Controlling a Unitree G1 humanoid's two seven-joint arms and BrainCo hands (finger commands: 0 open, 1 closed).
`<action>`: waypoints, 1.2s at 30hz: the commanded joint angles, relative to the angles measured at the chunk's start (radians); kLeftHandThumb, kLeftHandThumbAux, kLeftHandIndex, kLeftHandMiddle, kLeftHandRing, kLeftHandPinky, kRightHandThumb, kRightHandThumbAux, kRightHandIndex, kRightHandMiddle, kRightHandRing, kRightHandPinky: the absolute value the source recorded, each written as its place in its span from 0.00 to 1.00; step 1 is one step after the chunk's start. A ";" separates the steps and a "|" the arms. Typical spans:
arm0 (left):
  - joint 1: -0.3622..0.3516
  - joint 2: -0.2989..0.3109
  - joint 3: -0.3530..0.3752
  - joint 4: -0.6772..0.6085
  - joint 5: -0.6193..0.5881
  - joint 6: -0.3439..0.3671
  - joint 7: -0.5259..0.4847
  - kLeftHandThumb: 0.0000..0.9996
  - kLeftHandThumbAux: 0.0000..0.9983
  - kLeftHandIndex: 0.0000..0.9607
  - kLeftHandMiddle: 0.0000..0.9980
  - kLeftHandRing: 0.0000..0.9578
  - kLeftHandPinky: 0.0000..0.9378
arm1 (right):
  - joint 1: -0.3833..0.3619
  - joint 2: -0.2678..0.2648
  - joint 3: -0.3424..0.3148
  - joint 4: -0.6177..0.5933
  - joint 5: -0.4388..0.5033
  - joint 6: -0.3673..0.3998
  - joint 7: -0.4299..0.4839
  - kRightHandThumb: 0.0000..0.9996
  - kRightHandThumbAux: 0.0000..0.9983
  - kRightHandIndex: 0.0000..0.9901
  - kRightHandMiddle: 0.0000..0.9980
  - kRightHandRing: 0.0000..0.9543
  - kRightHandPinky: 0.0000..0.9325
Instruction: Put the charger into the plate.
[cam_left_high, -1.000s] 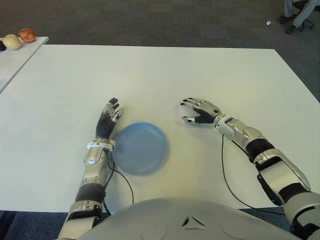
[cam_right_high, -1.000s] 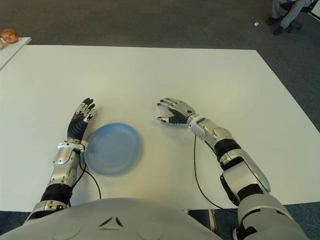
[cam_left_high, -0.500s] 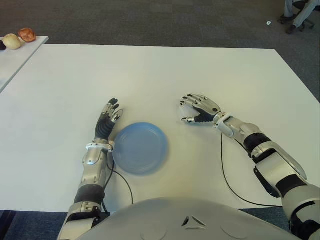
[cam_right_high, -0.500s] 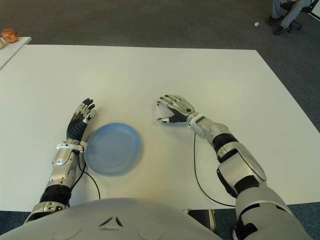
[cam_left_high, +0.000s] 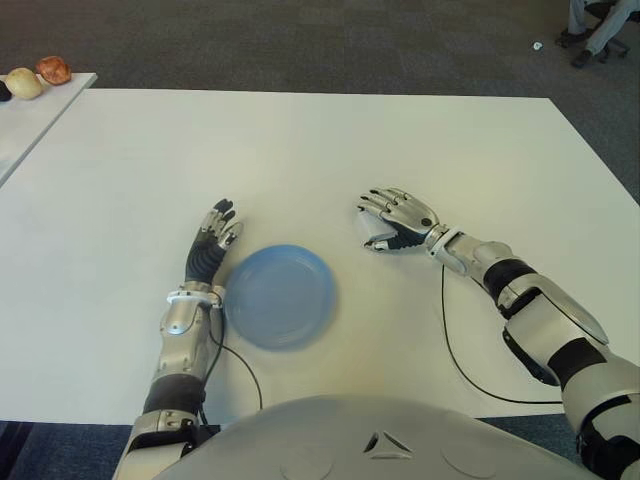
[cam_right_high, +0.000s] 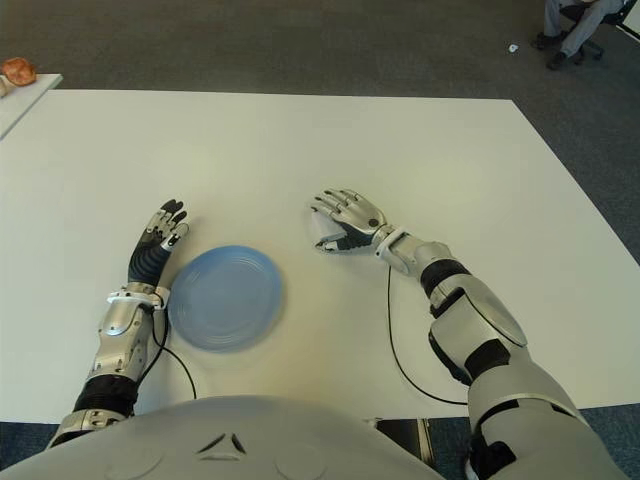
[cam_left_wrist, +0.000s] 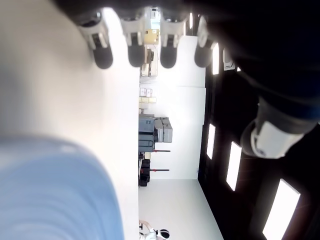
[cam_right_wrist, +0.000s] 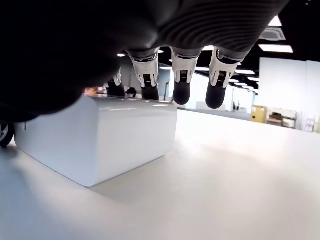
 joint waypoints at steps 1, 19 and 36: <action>0.064 0.000 0.002 0.032 -0.002 0.066 -0.009 0.00 0.52 0.03 0.08 0.04 0.01 | -0.017 0.016 0.028 0.025 -0.017 0.008 -0.004 0.27 0.19 0.00 0.00 0.00 0.00; 0.079 0.019 0.003 0.007 -0.008 0.097 -0.018 0.00 0.52 0.04 0.07 0.04 0.01 | -0.027 0.028 0.063 0.058 -0.007 -0.002 -0.005 0.28 0.18 0.00 0.00 0.00 0.00; 0.078 0.039 -0.001 0.015 -0.015 0.092 -0.058 0.00 0.50 0.03 0.08 0.05 0.00 | -0.032 0.047 0.012 0.074 0.089 -0.075 0.105 0.26 0.23 0.00 0.00 0.01 0.13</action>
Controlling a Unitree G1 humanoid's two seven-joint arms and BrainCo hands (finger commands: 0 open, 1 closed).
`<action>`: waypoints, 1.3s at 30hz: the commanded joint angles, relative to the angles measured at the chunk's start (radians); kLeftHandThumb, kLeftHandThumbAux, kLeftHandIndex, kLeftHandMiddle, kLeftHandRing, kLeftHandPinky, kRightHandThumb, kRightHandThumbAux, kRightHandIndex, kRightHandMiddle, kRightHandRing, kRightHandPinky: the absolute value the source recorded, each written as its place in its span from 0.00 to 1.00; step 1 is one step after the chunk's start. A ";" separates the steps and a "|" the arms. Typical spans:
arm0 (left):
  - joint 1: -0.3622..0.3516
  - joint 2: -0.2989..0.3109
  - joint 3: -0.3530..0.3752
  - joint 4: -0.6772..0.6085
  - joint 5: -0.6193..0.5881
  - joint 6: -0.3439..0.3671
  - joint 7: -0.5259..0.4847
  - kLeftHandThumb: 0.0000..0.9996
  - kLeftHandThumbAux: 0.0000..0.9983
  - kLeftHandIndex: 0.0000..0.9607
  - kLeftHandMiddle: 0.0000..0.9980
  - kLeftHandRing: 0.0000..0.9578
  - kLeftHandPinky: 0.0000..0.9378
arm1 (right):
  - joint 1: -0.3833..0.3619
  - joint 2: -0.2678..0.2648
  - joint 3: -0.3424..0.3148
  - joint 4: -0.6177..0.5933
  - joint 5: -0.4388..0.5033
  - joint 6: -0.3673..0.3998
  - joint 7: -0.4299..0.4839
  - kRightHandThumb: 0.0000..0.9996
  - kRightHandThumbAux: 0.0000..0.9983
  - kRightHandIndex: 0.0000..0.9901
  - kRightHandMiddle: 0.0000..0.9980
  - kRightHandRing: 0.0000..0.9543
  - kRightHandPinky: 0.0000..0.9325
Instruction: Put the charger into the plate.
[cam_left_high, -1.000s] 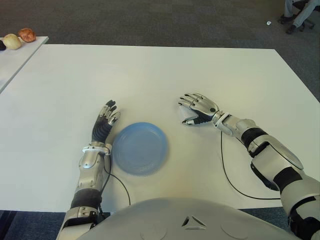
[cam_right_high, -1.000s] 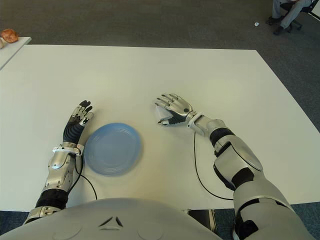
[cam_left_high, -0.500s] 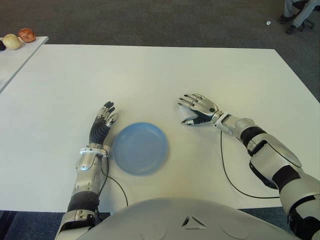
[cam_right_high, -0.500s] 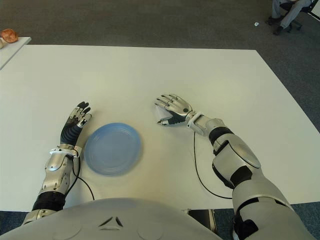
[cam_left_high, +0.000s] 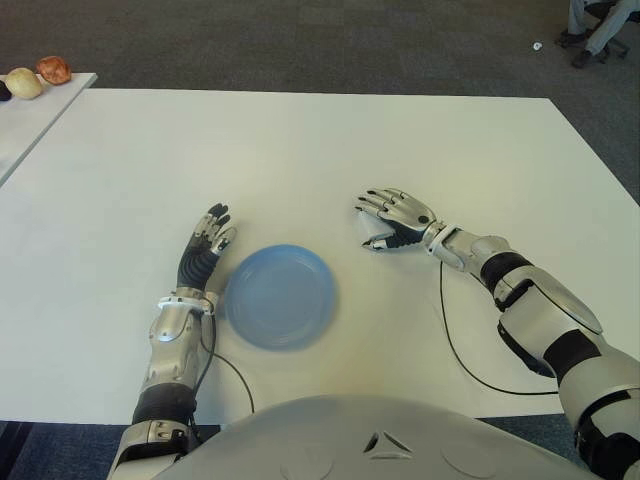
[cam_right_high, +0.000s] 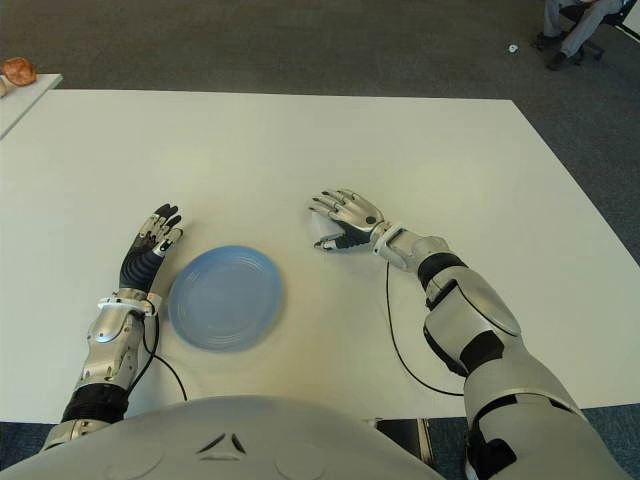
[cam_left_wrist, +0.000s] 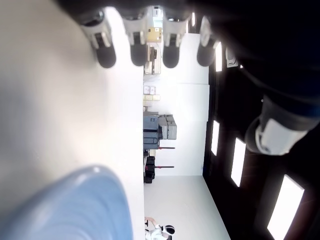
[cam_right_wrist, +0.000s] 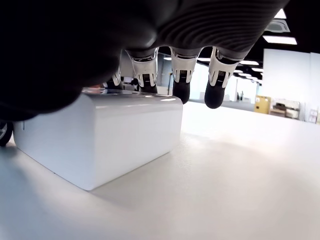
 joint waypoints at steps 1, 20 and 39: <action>0.044 0.003 -0.001 0.051 -0.005 0.071 -0.023 0.00 0.50 0.04 0.09 0.04 0.00 | 0.006 0.023 -0.019 0.006 0.036 -0.031 0.058 0.26 0.23 0.00 0.00 0.02 0.13; 0.051 0.013 0.003 0.038 -0.014 0.092 -0.032 0.00 0.50 0.05 0.08 0.04 0.00 | 0.020 0.013 -0.052 -0.042 0.081 -0.087 0.129 0.35 0.13 0.00 0.01 0.00 0.01; 0.068 0.022 0.006 0.008 -0.027 0.110 -0.042 0.00 0.50 0.05 0.08 0.04 0.00 | 0.039 0.032 -0.097 -0.037 0.148 -0.101 0.243 0.25 0.25 0.00 0.00 0.00 0.01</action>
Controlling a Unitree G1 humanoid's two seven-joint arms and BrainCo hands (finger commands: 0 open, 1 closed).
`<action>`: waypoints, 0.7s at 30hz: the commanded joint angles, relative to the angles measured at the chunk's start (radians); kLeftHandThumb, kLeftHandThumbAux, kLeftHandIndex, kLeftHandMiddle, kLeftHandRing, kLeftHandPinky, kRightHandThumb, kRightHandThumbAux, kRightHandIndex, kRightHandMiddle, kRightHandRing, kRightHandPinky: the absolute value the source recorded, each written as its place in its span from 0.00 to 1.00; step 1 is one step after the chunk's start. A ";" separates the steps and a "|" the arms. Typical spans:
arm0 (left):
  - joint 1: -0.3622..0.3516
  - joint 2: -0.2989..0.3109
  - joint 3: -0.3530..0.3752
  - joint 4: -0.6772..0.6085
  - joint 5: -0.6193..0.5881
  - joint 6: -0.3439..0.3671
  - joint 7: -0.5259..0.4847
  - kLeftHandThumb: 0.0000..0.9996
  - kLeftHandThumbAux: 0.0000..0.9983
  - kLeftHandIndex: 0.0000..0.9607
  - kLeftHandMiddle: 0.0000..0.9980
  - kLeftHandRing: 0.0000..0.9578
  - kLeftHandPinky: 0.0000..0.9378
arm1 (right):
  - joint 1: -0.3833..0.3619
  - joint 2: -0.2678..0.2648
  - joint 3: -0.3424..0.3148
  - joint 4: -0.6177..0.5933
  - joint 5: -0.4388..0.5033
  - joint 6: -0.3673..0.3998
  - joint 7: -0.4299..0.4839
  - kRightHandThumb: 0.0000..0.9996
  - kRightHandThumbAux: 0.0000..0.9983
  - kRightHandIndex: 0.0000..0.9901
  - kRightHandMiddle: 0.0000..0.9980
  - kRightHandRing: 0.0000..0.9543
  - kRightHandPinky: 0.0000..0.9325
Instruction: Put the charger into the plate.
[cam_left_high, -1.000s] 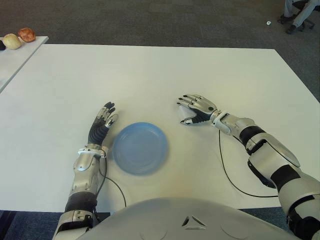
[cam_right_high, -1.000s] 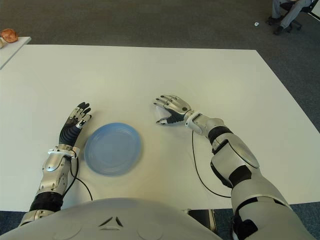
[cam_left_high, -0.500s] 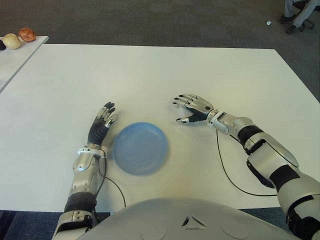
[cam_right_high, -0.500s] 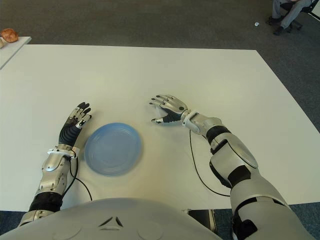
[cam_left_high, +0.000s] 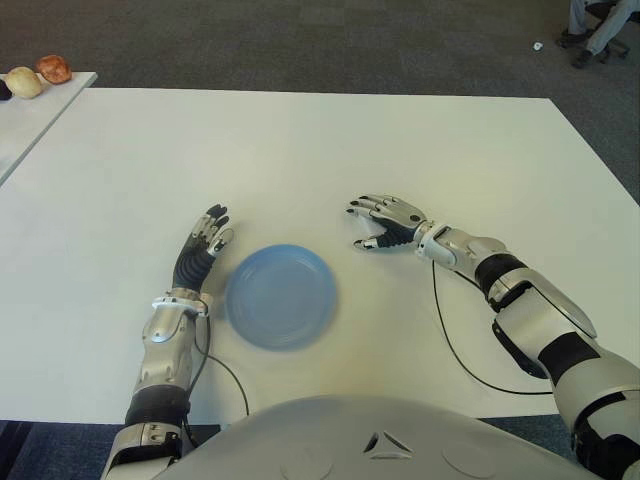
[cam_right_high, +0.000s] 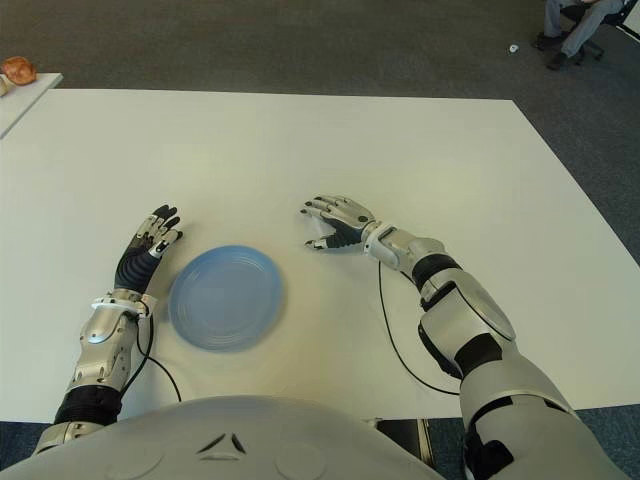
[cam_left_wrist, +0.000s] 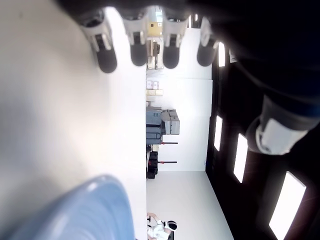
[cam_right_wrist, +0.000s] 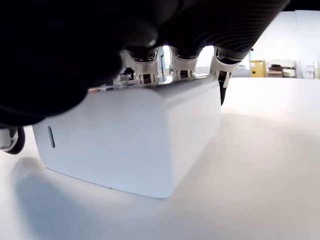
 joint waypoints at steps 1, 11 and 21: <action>0.054 0.002 0.001 0.035 -0.003 0.077 -0.015 0.00 0.50 0.06 0.08 0.04 0.00 | 0.017 0.009 -0.011 -0.002 0.013 -0.014 0.010 0.25 0.26 0.00 0.00 0.00 0.01; 0.056 0.007 0.000 0.032 0.002 0.074 -0.012 0.00 0.50 0.06 0.08 0.04 0.00 | 0.023 0.017 -0.028 0.001 0.017 -0.021 0.002 0.27 0.26 0.00 0.00 0.00 0.03; 0.055 0.007 -0.001 0.035 0.010 0.071 -0.003 0.00 0.50 0.06 0.08 0.04 0.01 | 0.024 0.010 -0.037 0.015 0.010 -0.010 -0.005 0.26 0.23 0.00 0.00 0.00 0.00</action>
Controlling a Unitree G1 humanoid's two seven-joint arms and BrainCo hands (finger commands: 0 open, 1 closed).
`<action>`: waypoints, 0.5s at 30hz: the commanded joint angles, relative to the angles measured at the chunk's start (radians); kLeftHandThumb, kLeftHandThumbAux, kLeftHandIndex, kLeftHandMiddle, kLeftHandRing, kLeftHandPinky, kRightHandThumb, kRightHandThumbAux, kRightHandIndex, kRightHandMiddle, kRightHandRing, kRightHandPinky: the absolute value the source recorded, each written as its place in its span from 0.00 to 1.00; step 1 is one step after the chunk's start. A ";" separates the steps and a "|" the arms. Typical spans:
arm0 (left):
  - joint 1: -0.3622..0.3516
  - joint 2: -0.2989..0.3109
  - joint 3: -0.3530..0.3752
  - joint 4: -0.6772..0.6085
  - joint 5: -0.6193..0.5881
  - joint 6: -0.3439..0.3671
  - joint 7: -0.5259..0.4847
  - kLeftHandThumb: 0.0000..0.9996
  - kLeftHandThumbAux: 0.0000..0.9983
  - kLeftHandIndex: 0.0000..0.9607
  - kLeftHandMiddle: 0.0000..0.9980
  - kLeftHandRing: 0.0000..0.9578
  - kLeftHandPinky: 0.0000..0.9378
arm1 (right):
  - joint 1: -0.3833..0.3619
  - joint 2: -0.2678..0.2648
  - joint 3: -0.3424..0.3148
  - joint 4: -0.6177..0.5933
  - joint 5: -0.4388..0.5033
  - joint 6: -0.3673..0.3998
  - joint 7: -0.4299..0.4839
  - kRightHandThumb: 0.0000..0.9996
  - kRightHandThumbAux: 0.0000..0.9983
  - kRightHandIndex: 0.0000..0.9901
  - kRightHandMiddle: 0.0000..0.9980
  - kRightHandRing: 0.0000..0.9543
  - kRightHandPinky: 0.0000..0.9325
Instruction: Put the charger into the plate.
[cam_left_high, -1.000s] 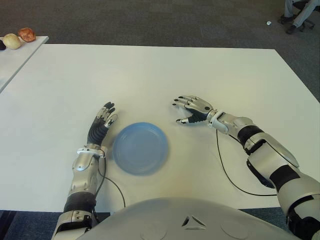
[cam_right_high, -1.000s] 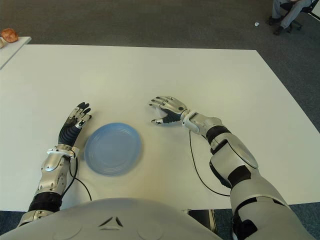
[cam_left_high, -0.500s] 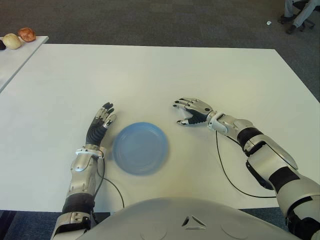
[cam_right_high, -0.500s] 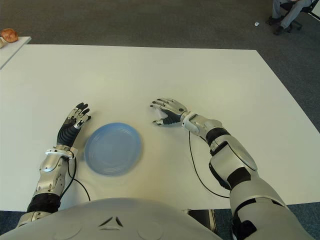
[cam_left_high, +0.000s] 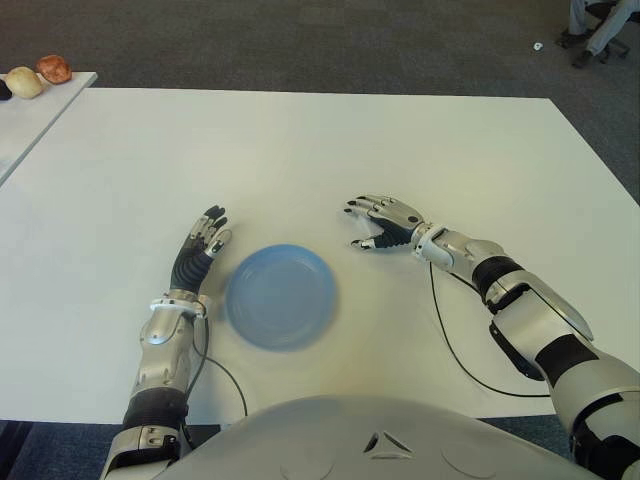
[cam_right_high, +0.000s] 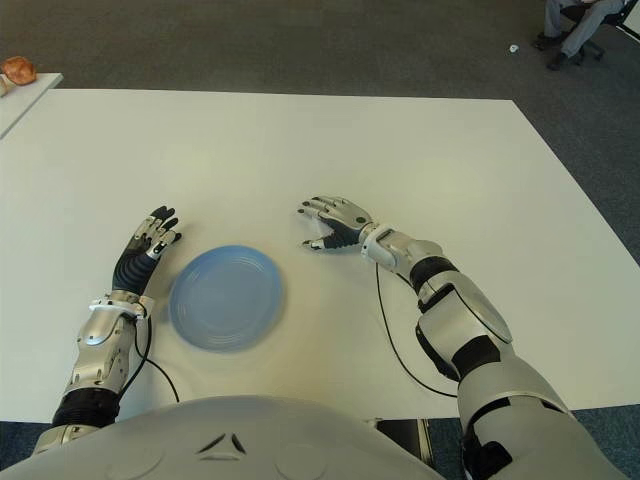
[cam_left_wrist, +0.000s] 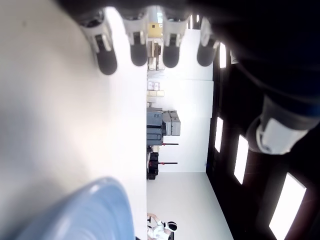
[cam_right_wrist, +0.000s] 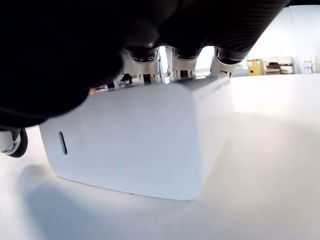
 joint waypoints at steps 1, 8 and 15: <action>0.044 0.001 -0.002 0.046 0.014 0.067 -0.001 0.00 0.50 0.06 0.08 0.04 0.01 | 0.014 -0.004 -0.004 0.016 0.004 0.003 -0.006 0.26 0.23 0.00 0.00 0.00 0.00; 0.048 0.004 -0.003 0.042 0.020 0.066 0.002 0.00 0.50 0.06 0.08 0.04 0.00 | 0.013 -0.013 0.009 0.030 -0.021 0.034 -0.051 0.24 0.23 0.00 0.00 0.00 0.00; 0.046 0.011 -0.001 0.046 0.015 0.068 -0.006 0.00 0.50 0.06 0.08 0.04 0.00 | 0.019 -0.031 0.005 0.029 -0.017 0.036 -0.065 0.25 0.22 0.00 0.00 0.00 0.00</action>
